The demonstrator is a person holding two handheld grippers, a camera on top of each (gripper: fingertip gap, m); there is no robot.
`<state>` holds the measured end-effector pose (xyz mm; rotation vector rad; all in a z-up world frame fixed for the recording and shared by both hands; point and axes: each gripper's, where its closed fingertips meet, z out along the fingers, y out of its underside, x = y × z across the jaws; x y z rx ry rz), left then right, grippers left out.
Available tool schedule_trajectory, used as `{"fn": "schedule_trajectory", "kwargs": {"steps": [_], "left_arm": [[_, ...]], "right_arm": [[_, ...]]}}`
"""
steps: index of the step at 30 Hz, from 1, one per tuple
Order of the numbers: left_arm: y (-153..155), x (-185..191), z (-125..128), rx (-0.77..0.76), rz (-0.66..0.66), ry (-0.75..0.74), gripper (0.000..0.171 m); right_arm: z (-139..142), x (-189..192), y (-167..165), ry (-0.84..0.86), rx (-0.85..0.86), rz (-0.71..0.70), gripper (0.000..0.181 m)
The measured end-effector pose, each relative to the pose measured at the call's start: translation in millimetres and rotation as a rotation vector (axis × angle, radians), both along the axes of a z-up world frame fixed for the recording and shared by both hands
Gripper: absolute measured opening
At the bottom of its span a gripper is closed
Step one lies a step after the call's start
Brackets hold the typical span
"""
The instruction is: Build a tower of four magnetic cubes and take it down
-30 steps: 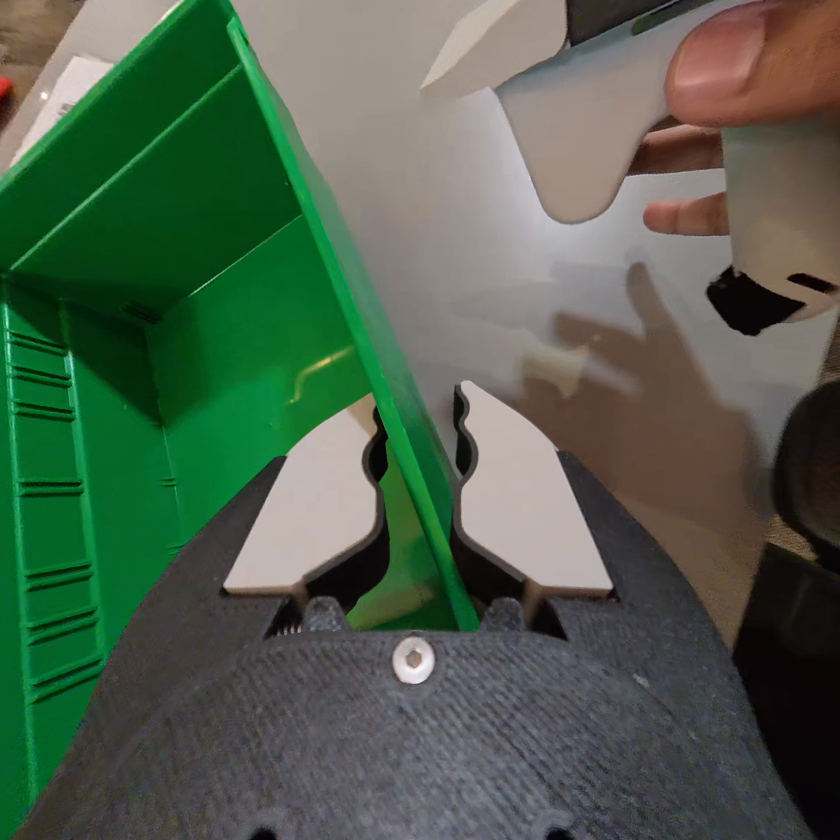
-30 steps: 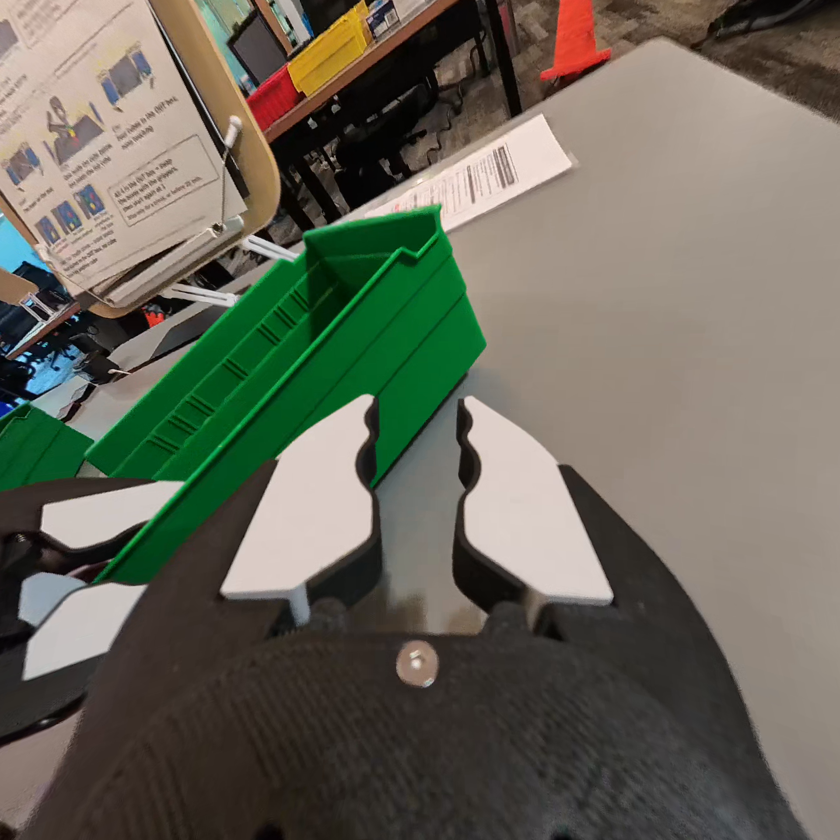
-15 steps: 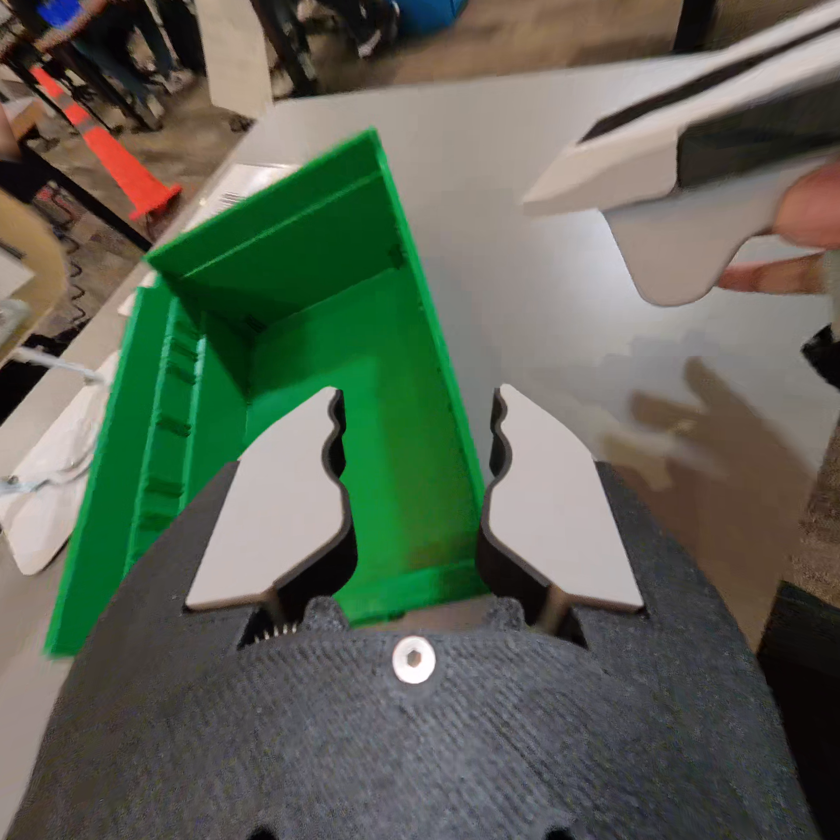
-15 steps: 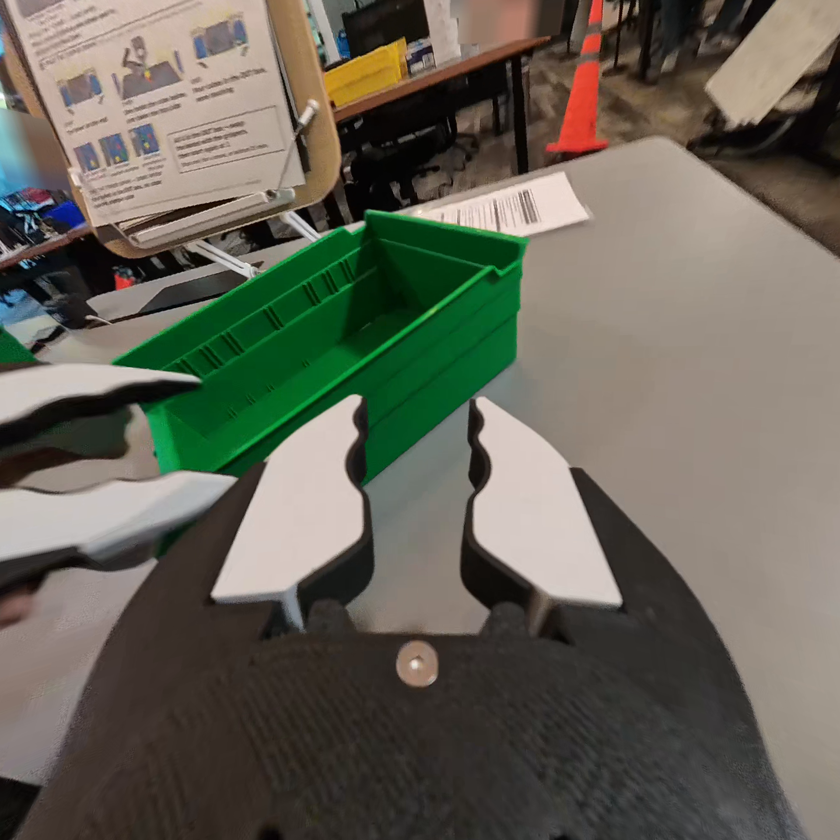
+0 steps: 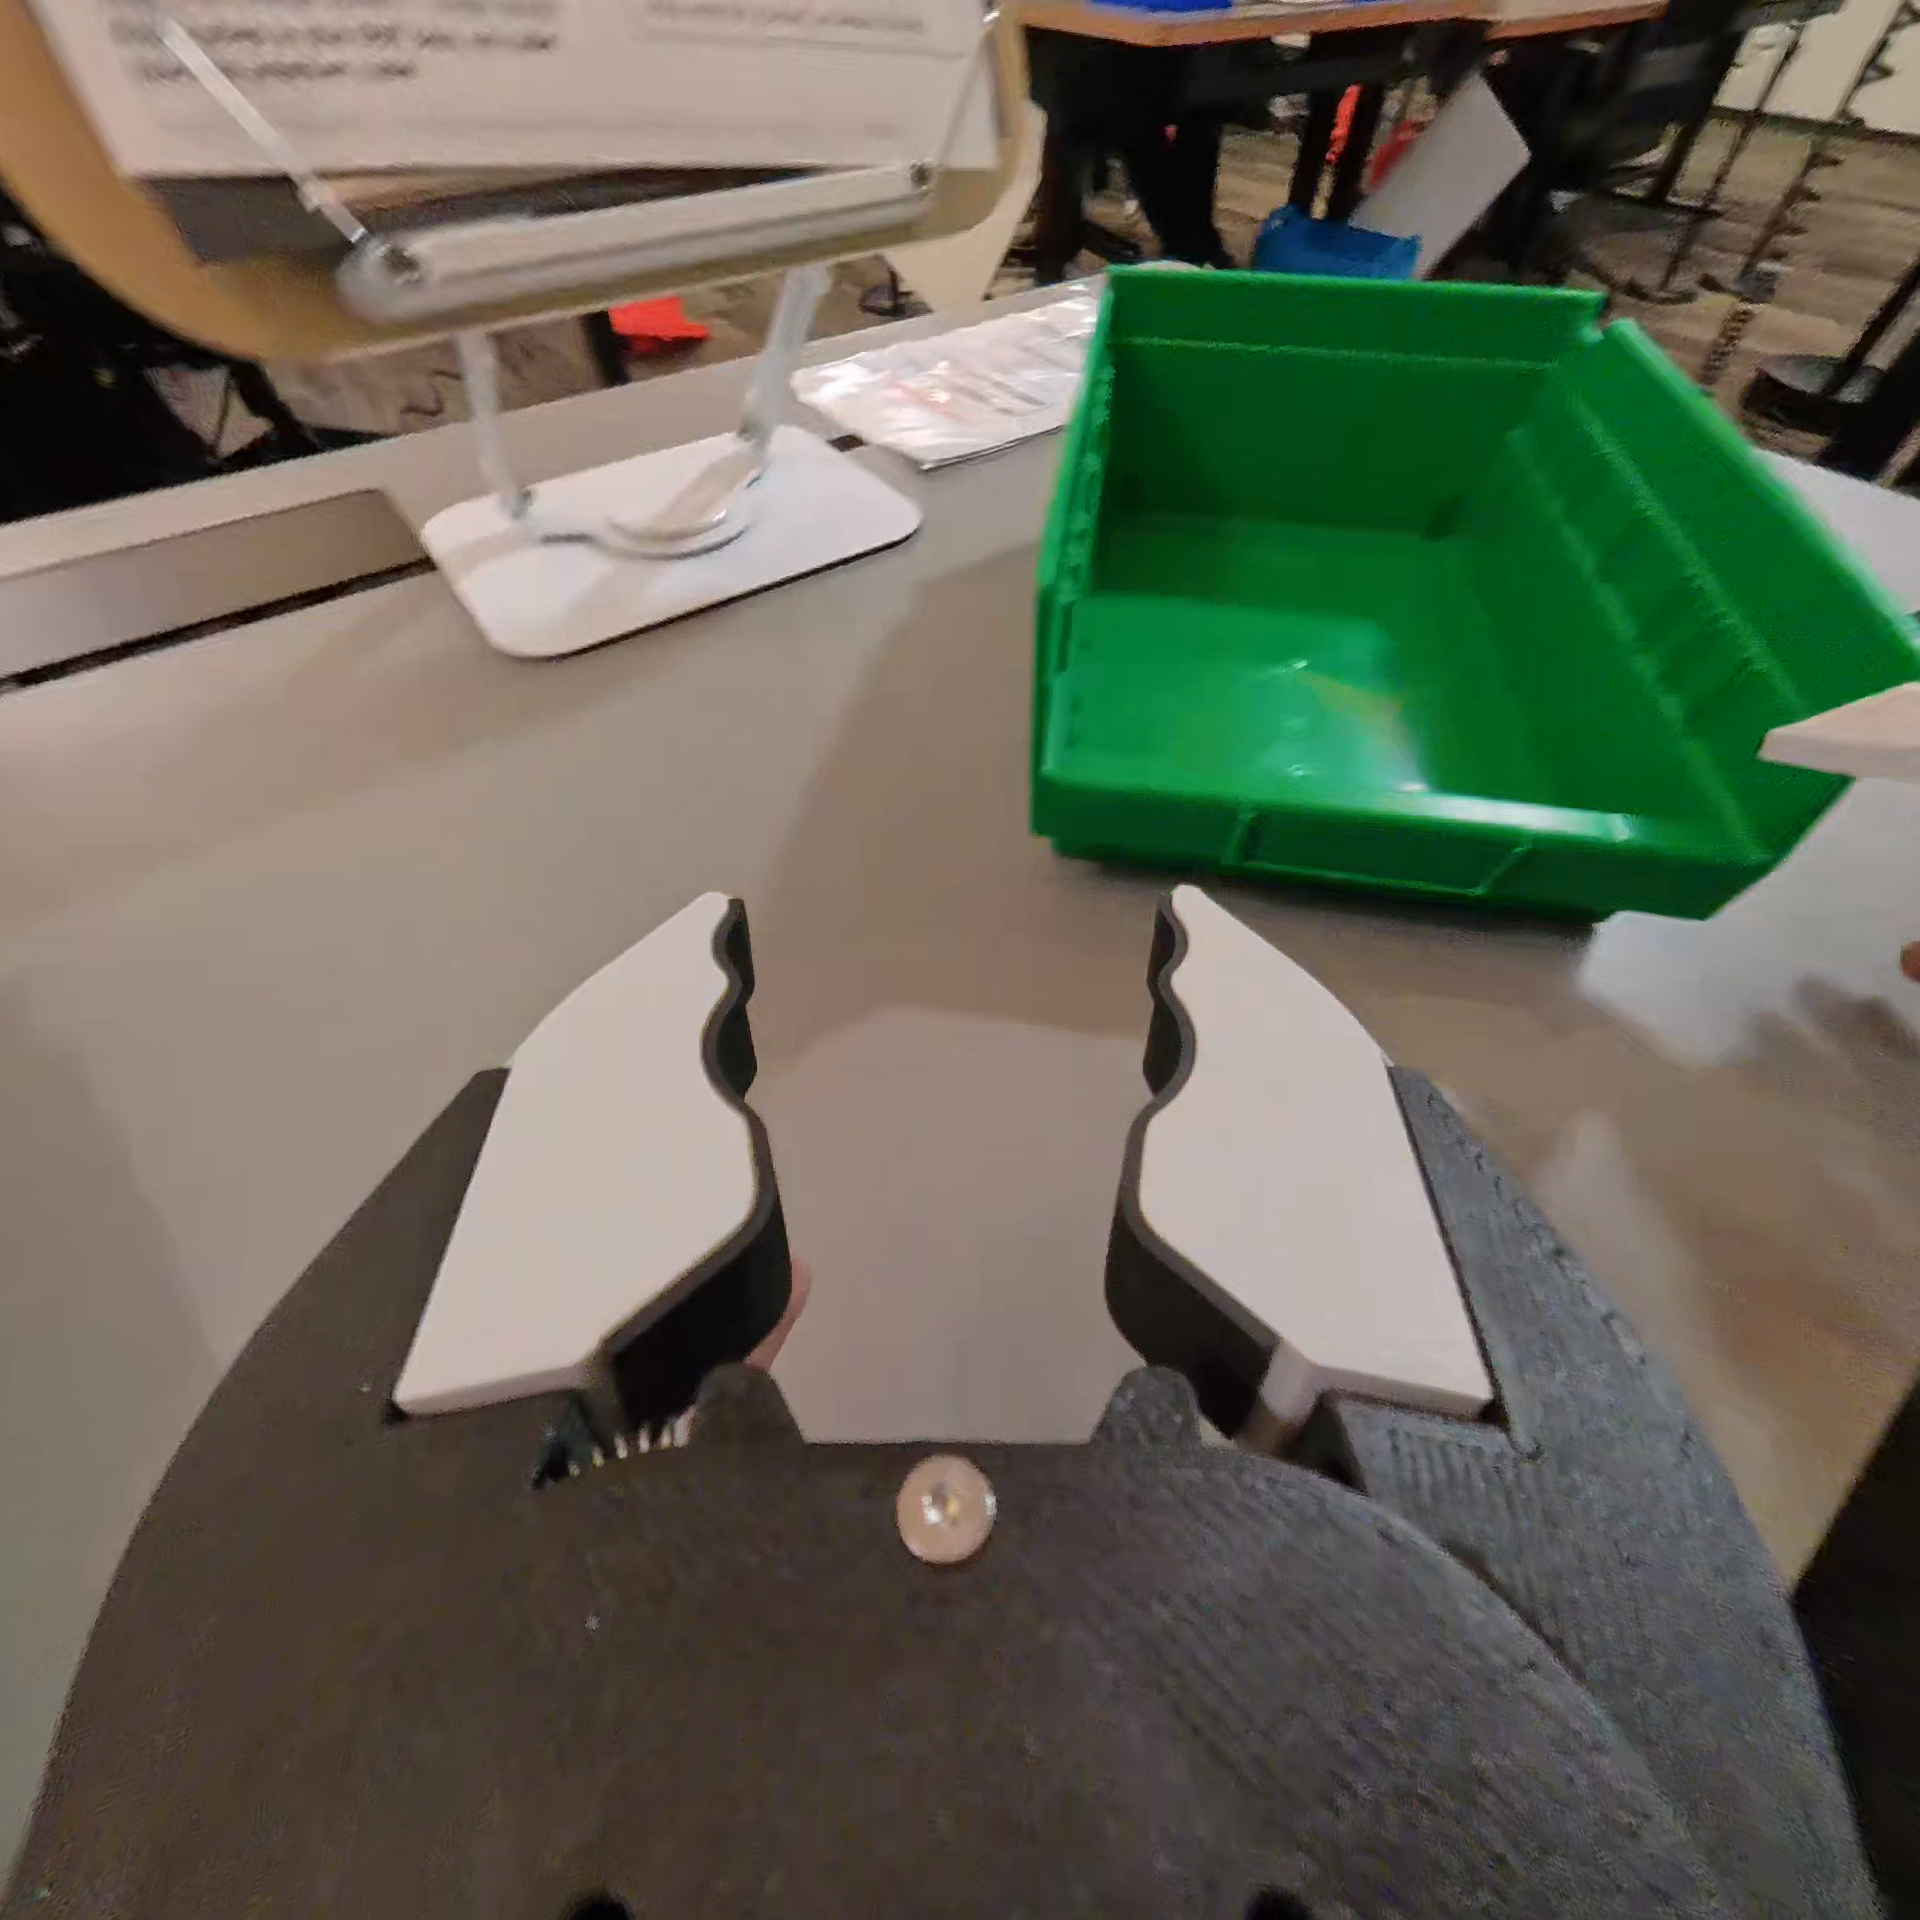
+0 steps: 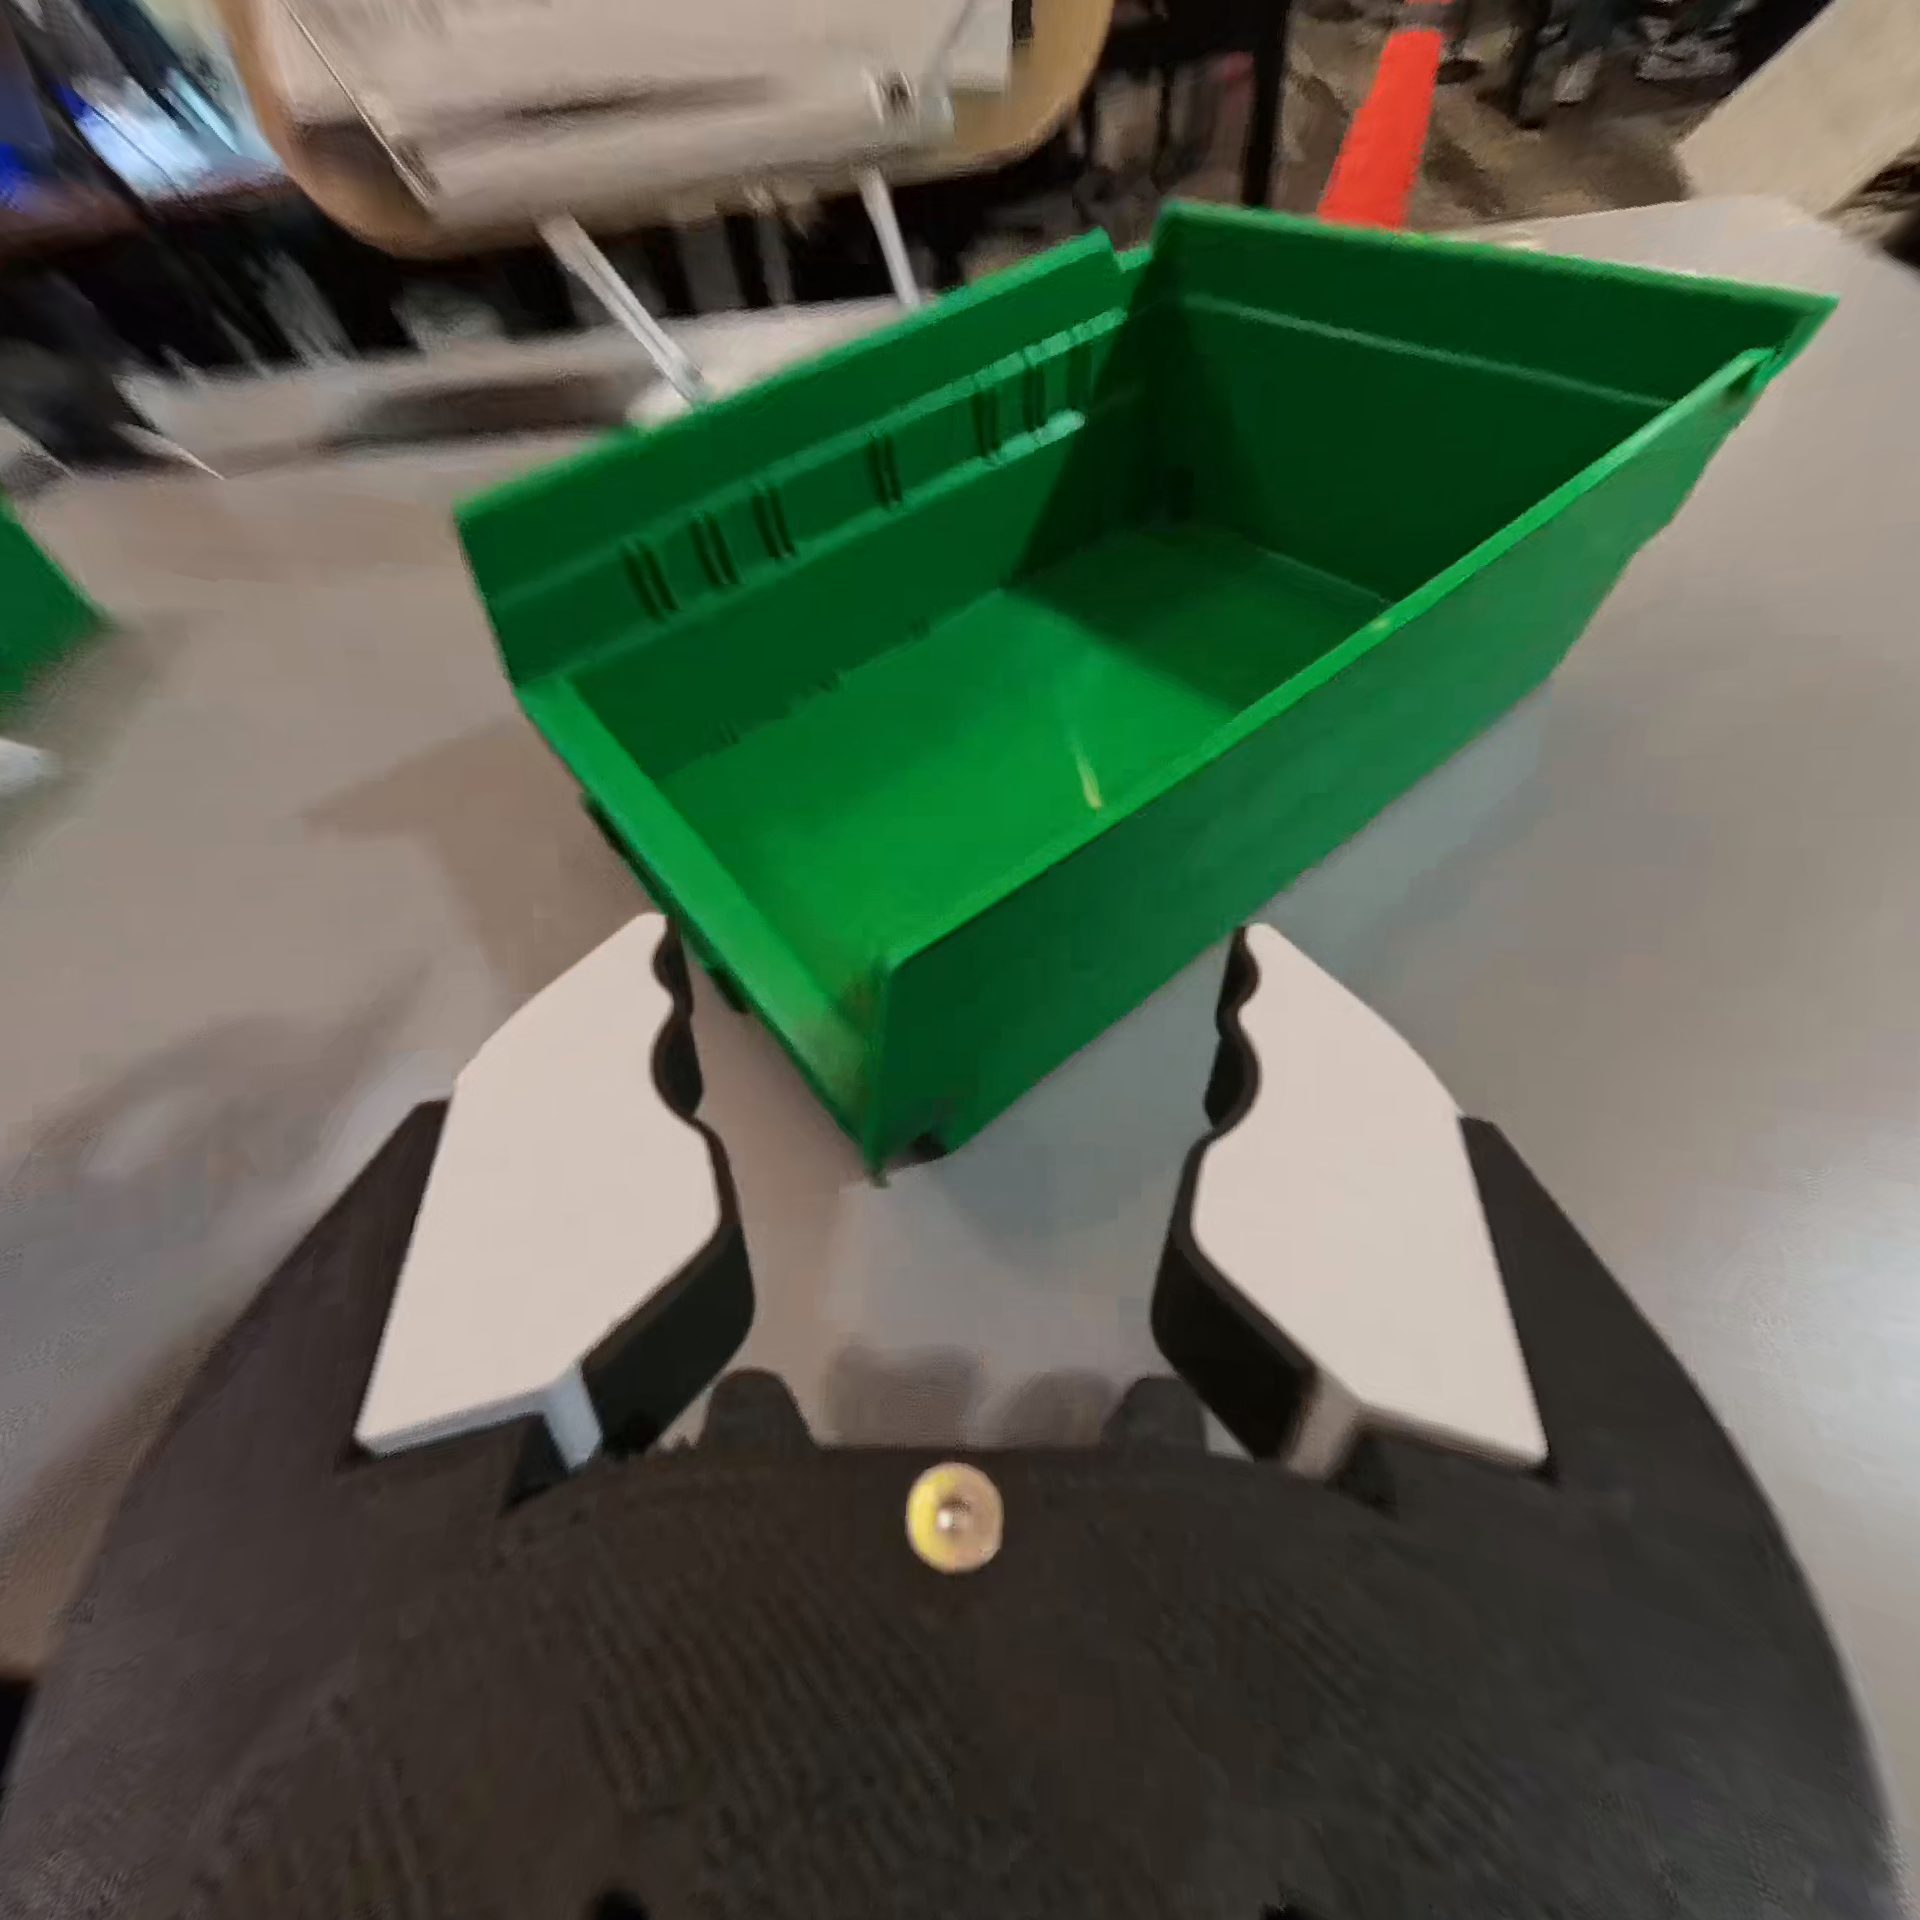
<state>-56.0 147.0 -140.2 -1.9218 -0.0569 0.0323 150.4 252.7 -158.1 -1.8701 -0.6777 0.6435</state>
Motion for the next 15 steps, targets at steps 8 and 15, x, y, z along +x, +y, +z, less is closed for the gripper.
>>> {"fn": "schedule_trajectory", "kwargs": {"steps": [8,15], "left_arm": [[-14.6,0.9,-3.3,0.01,-0.04,-0.048,0.071],[-15.3,6.2,-15.0,-0.045,-0.073,-0.027,0.071]], "right_arm": [[-18.5,46.6,67.9,-0.159,0.012,-0.114,0.066],[-19.3,114.6,161.0,-0.053,-0.059,-0.15,0.005]]}}
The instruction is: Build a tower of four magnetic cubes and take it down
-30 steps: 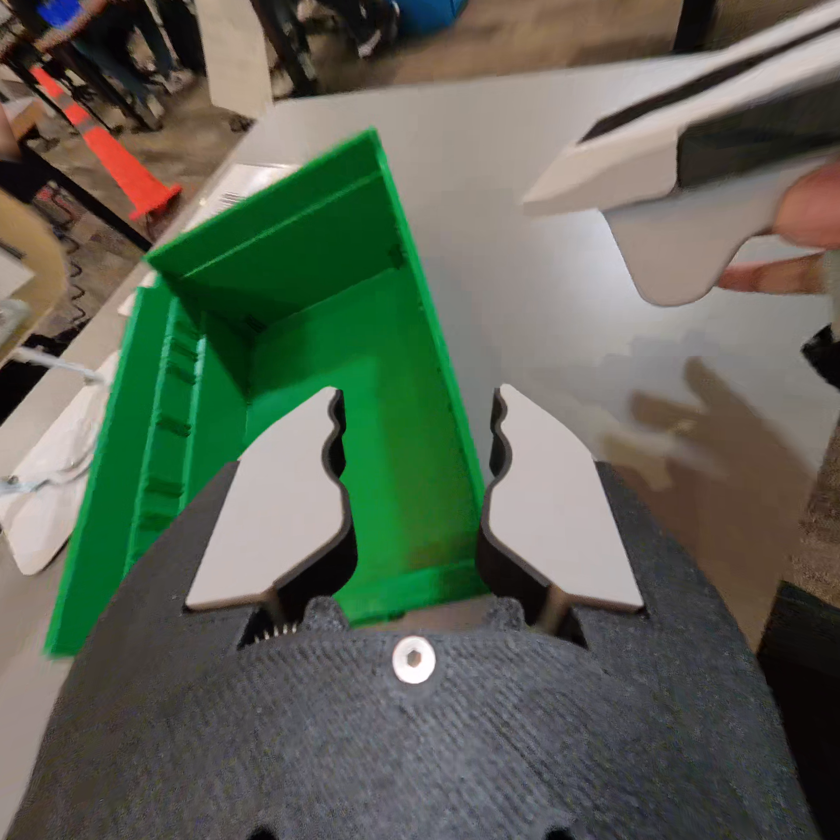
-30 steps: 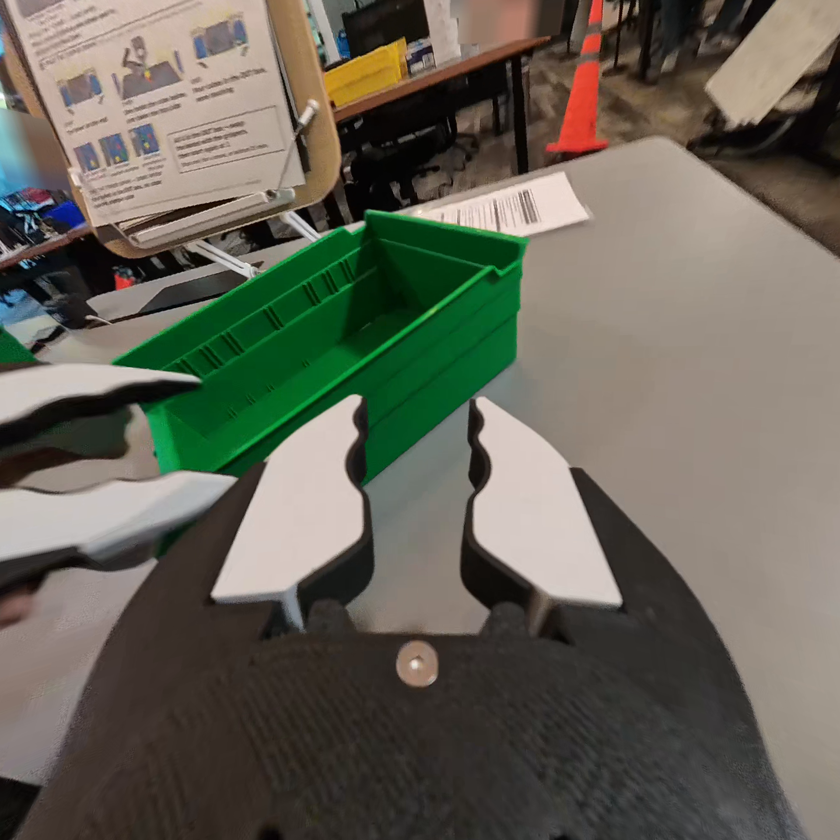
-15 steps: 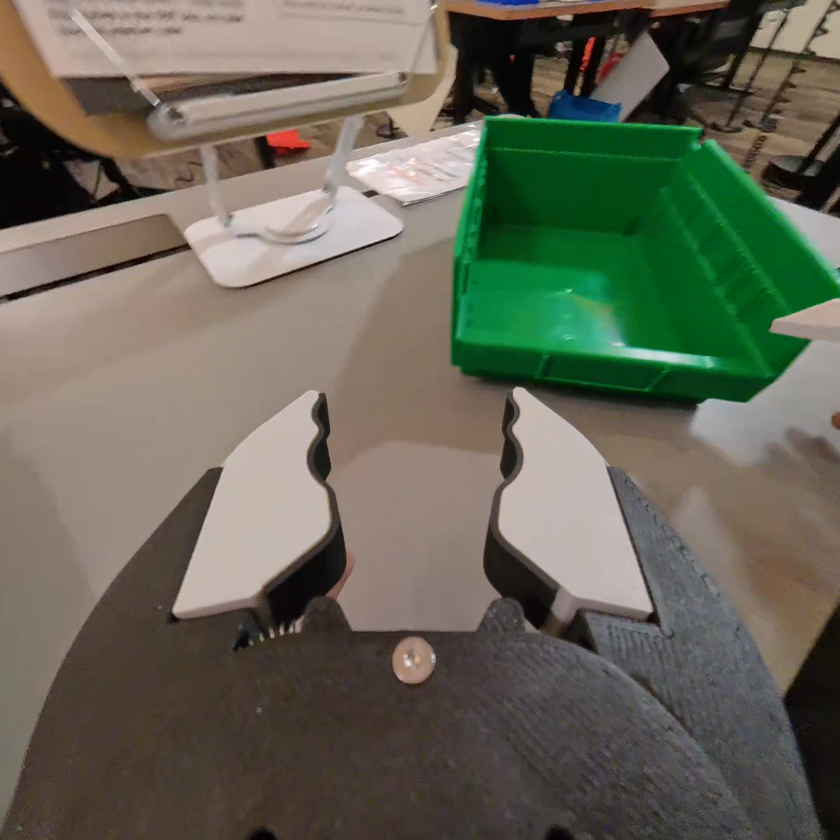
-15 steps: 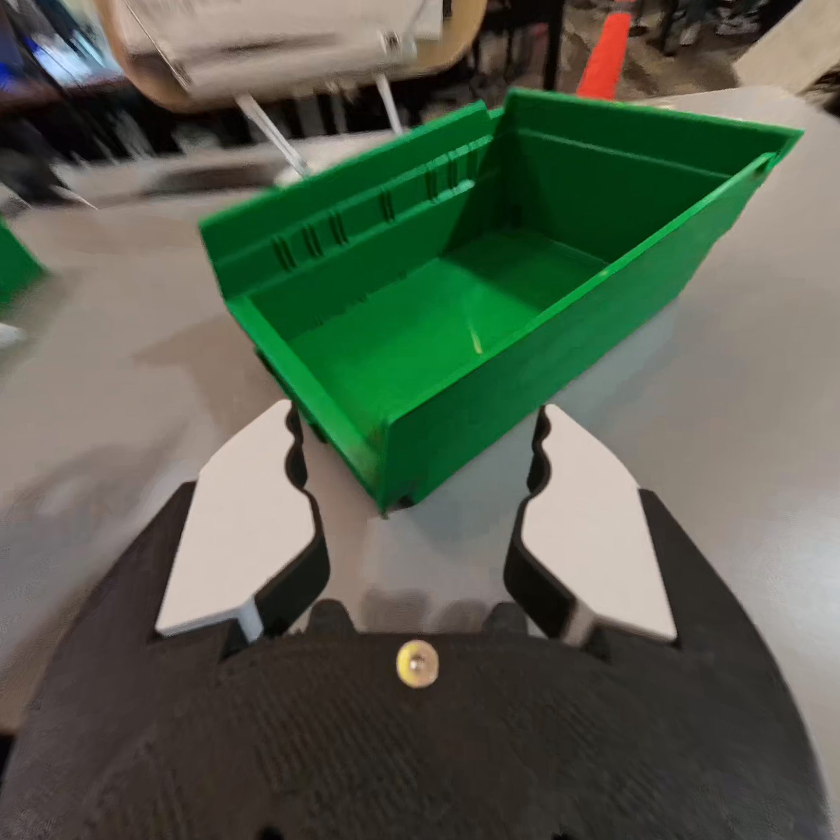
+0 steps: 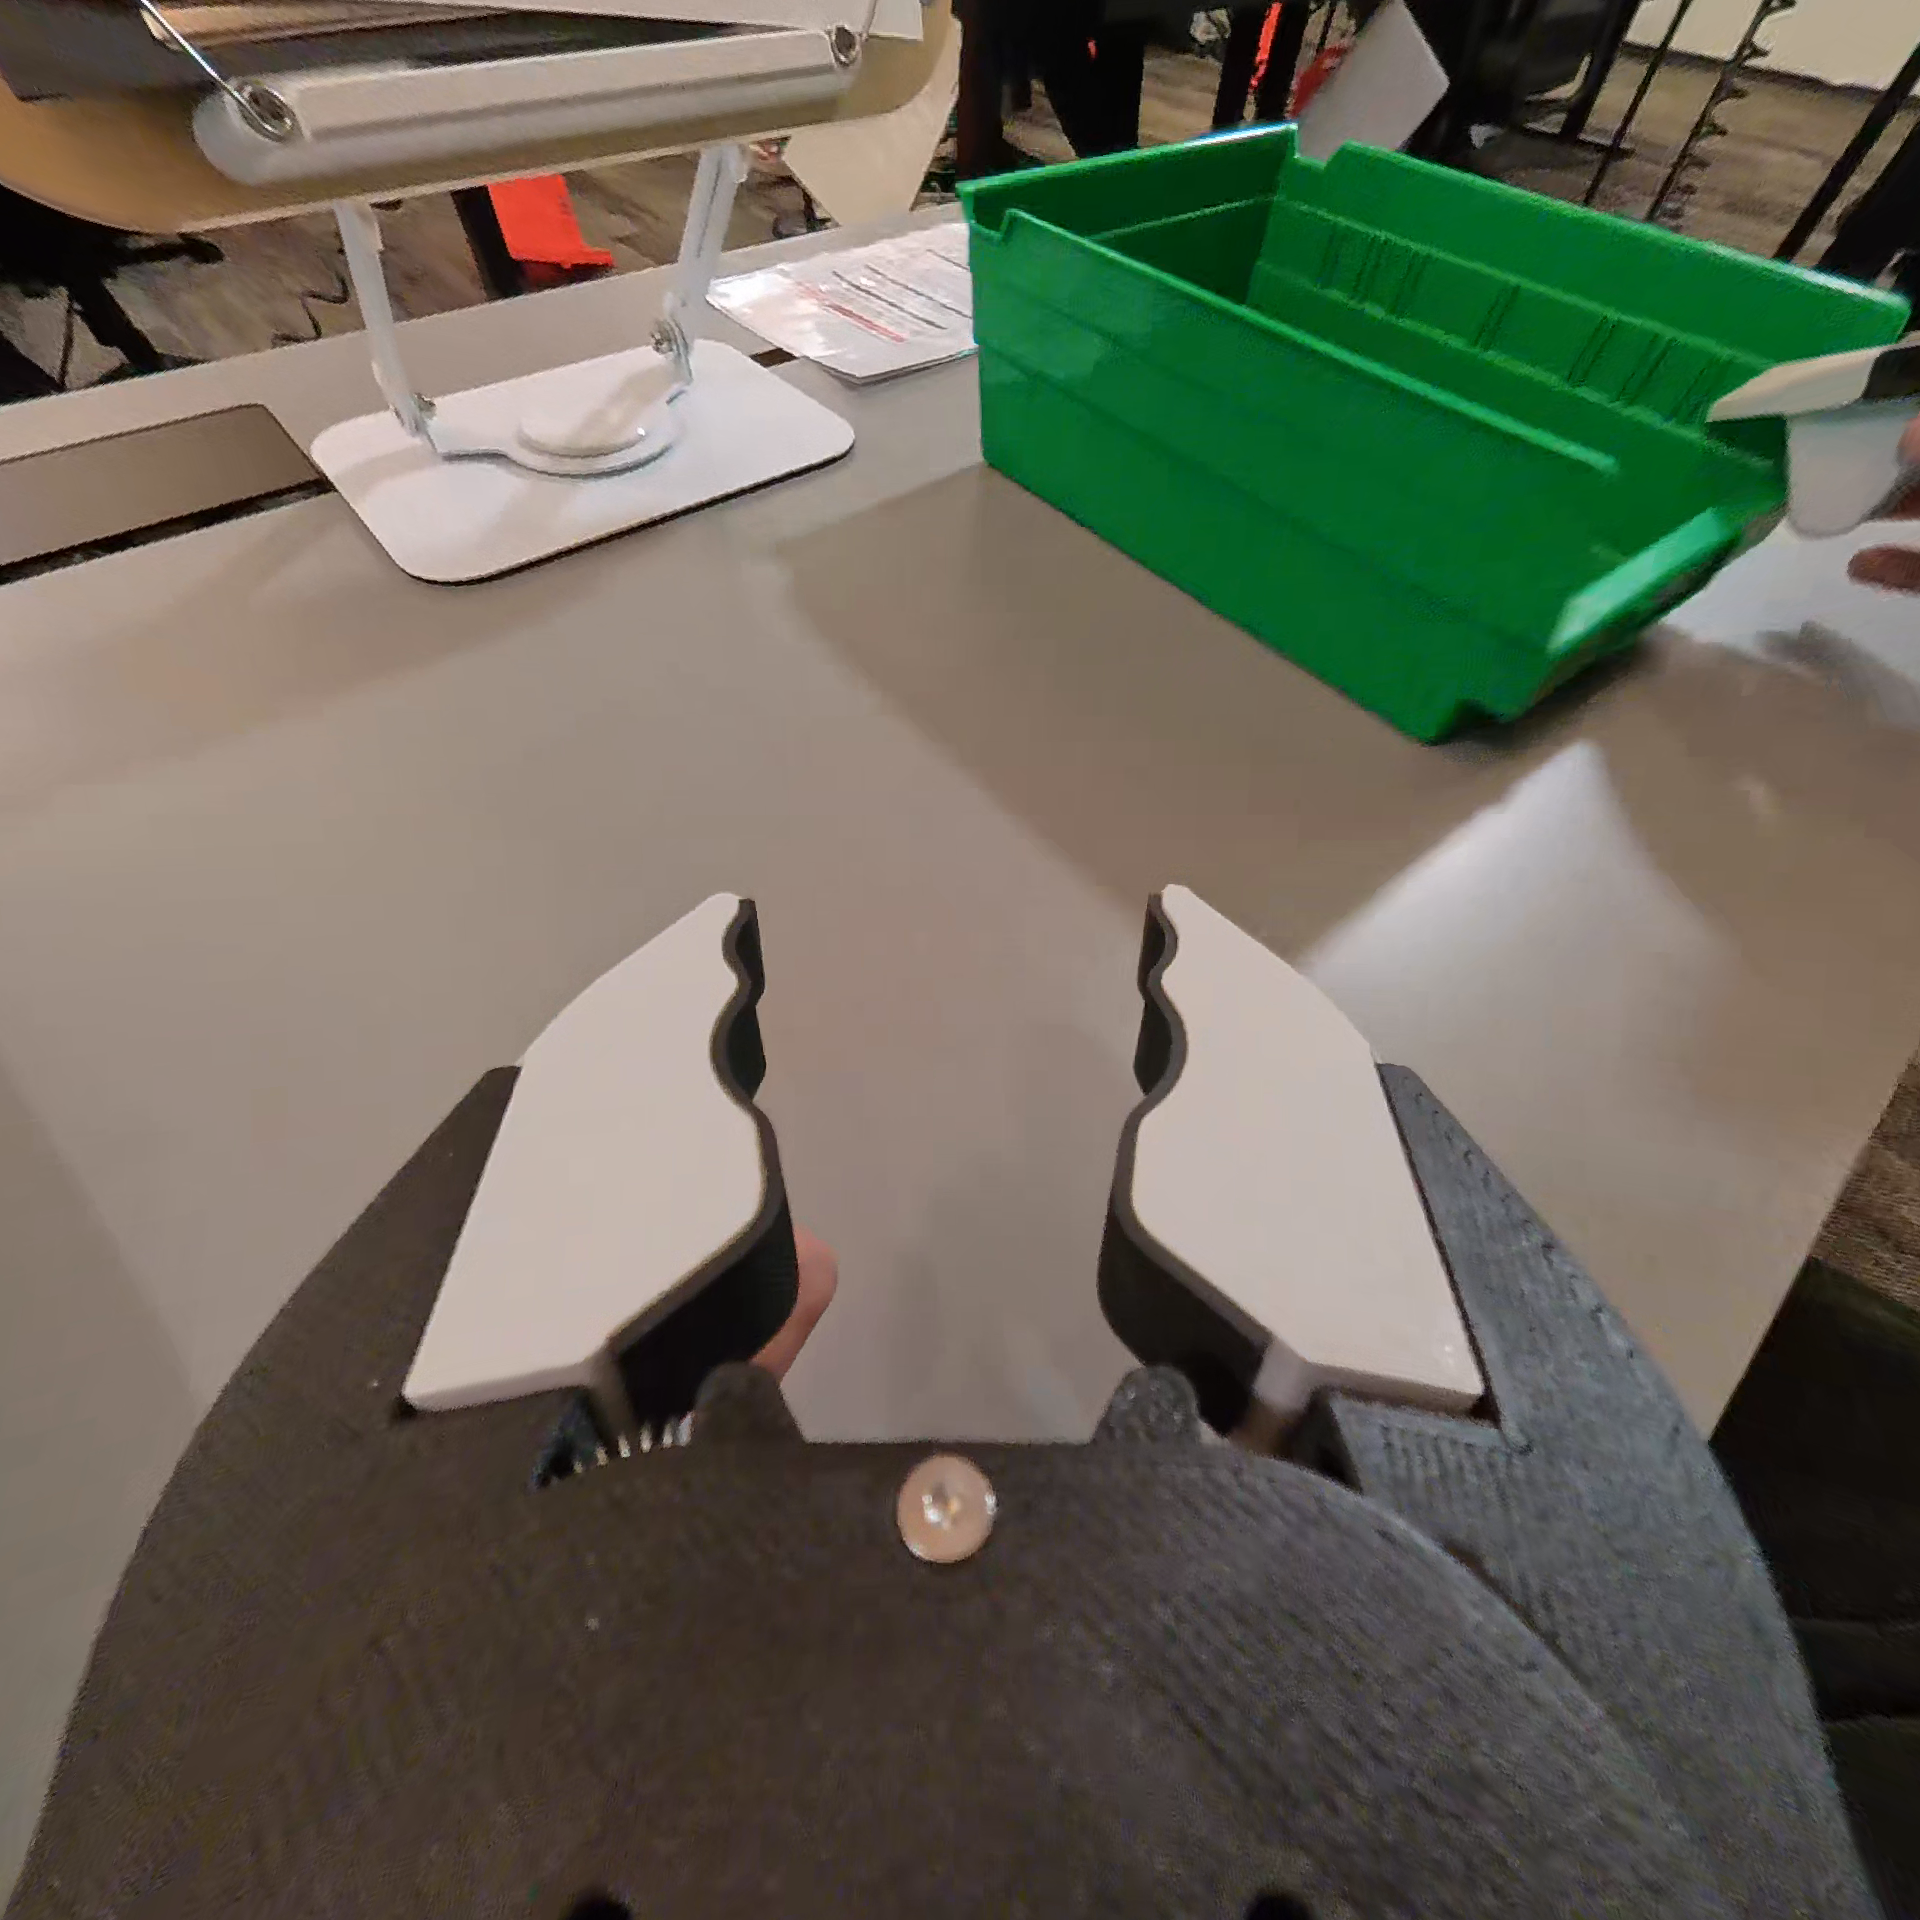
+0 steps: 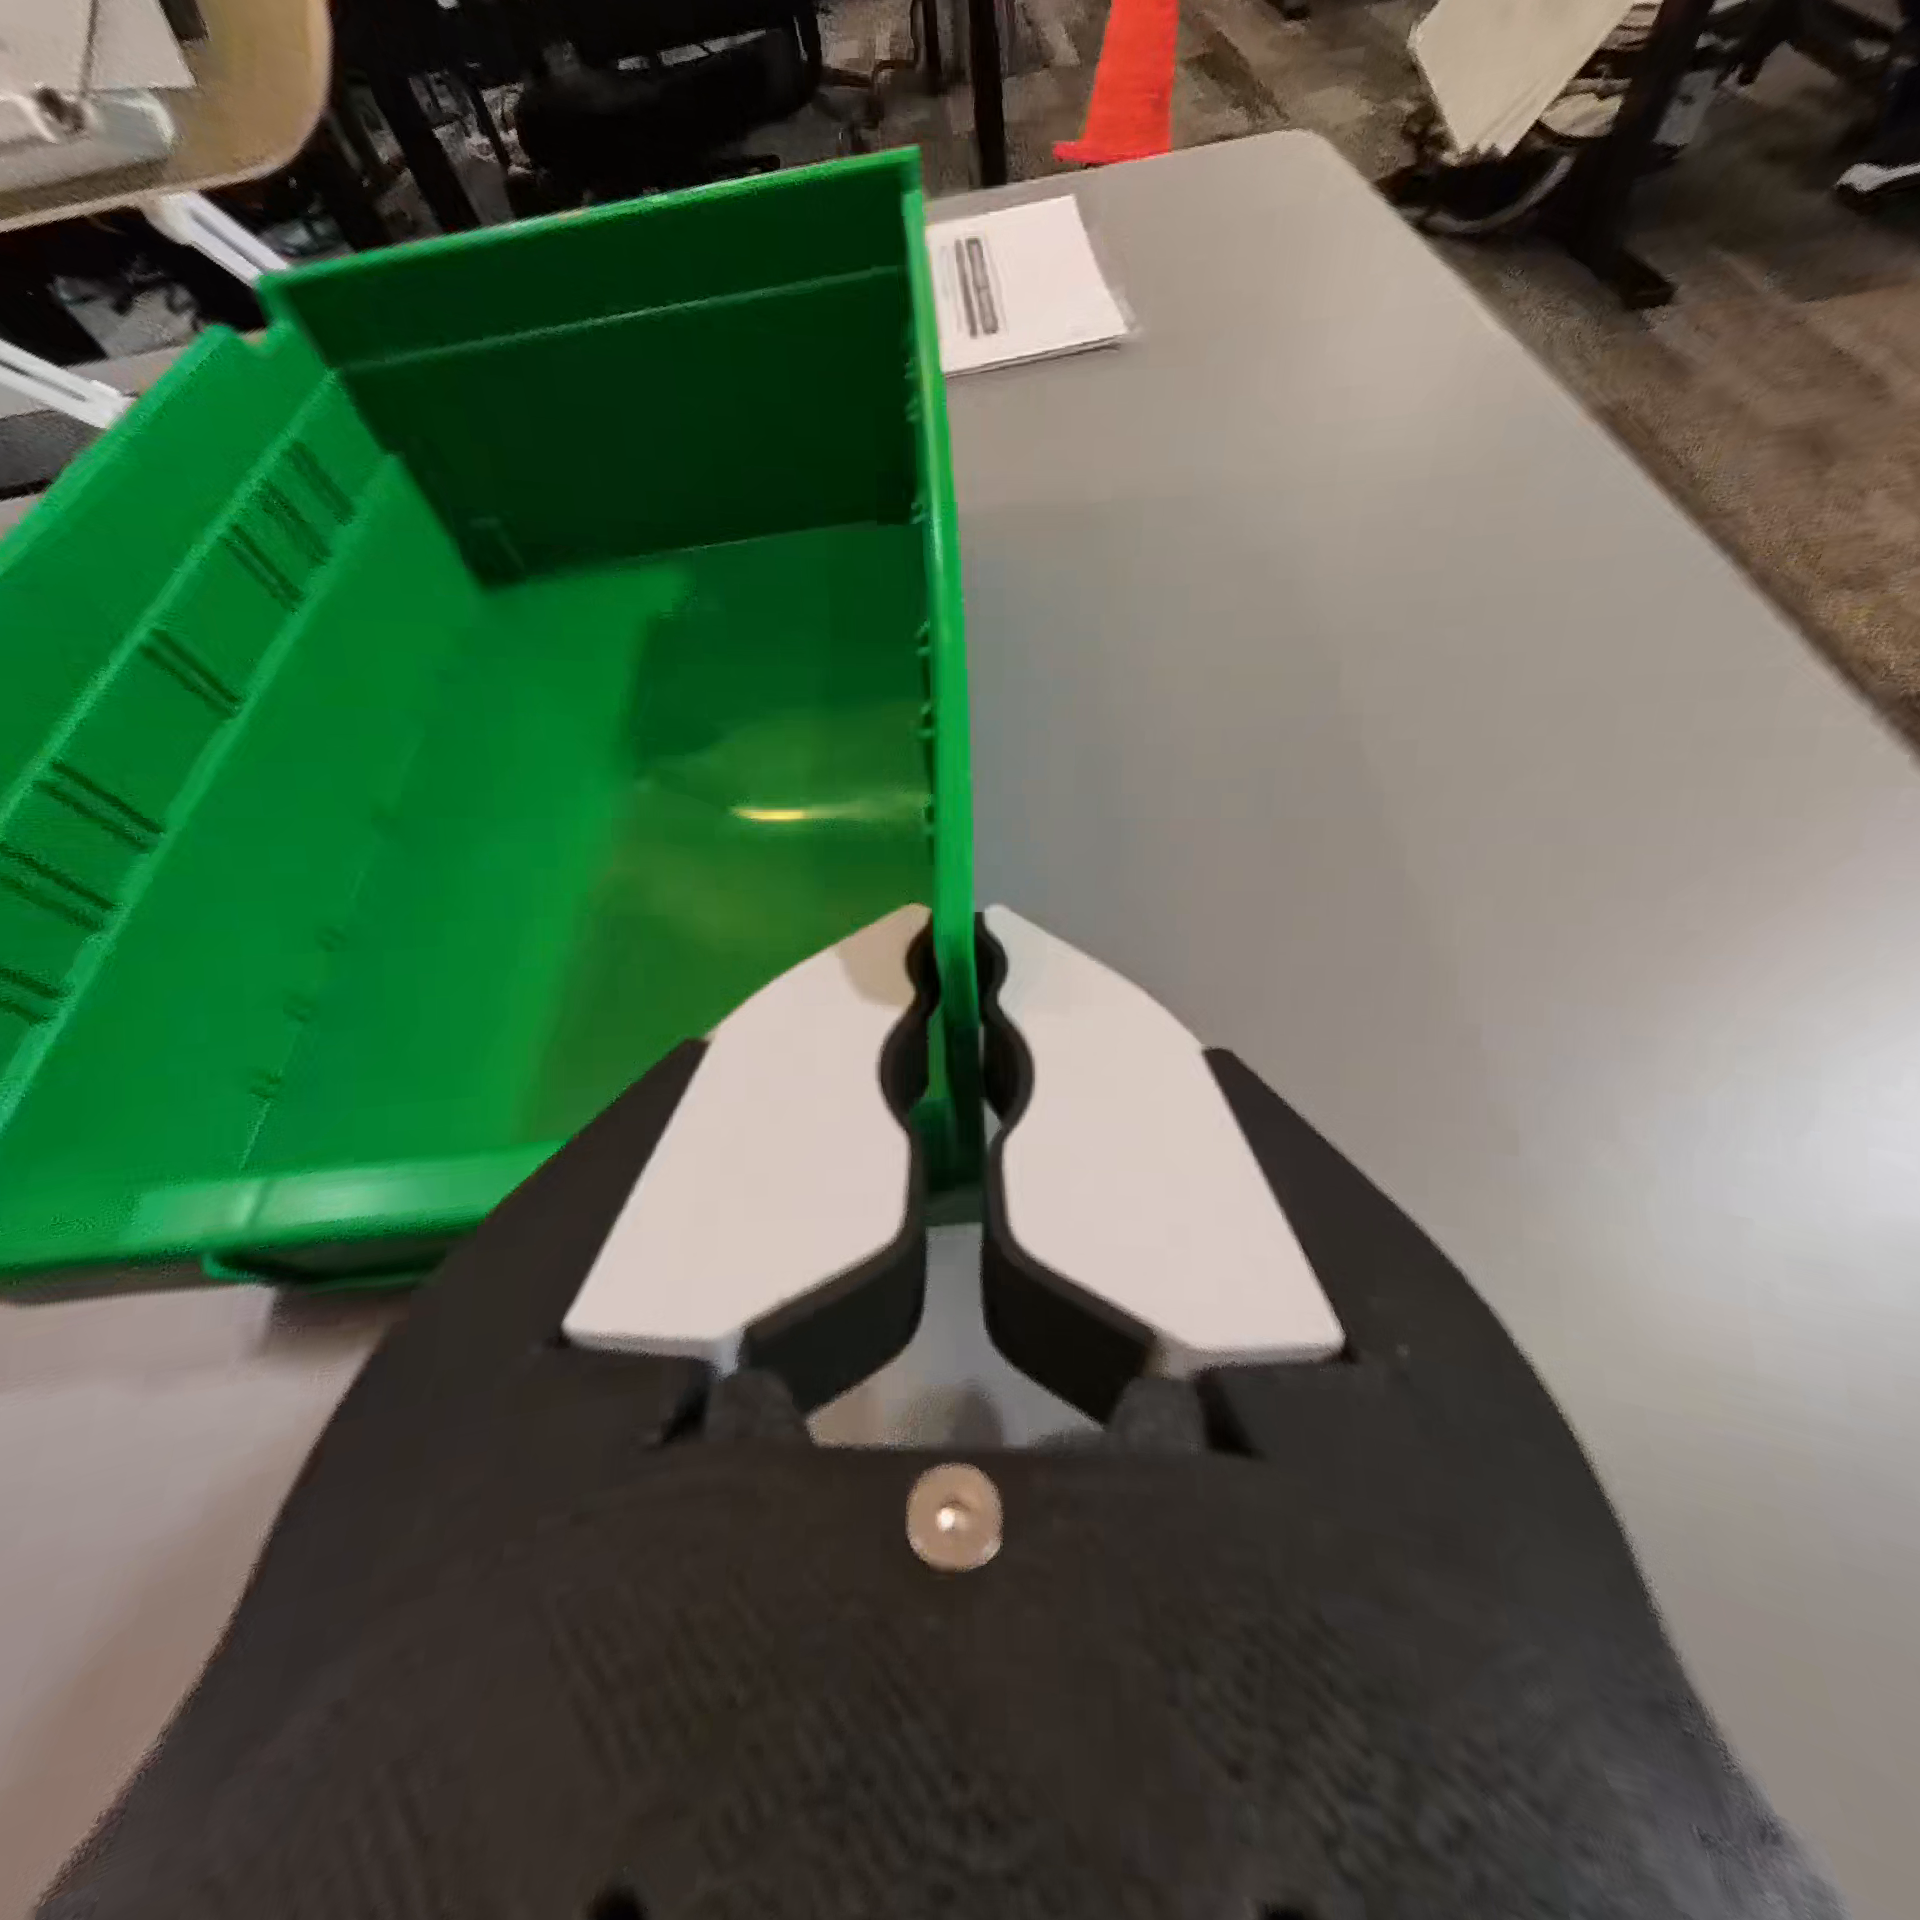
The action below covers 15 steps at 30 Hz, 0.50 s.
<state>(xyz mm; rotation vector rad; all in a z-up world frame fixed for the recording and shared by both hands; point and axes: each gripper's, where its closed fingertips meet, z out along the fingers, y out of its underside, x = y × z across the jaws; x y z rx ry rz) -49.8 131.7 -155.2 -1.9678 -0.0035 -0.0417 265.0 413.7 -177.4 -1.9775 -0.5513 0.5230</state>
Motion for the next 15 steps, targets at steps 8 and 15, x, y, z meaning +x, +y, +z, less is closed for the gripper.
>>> {"fn": "schedule_trajectory", "kwargs": {"steps": [8,15], "left_arm": [[7.5,-30.9,-16.4,-0.044,0.086,0.059,0.068],[28.3,-27.9,-10.1,-0.022,0.072,0.053,0.067]], "right_arm": [[-1.1,36.7,36.9,-0.079,0.019,0.09,0.006],[-0.3,77.6,73.3,-0.035,-0.042,0.008,0.009]]}}
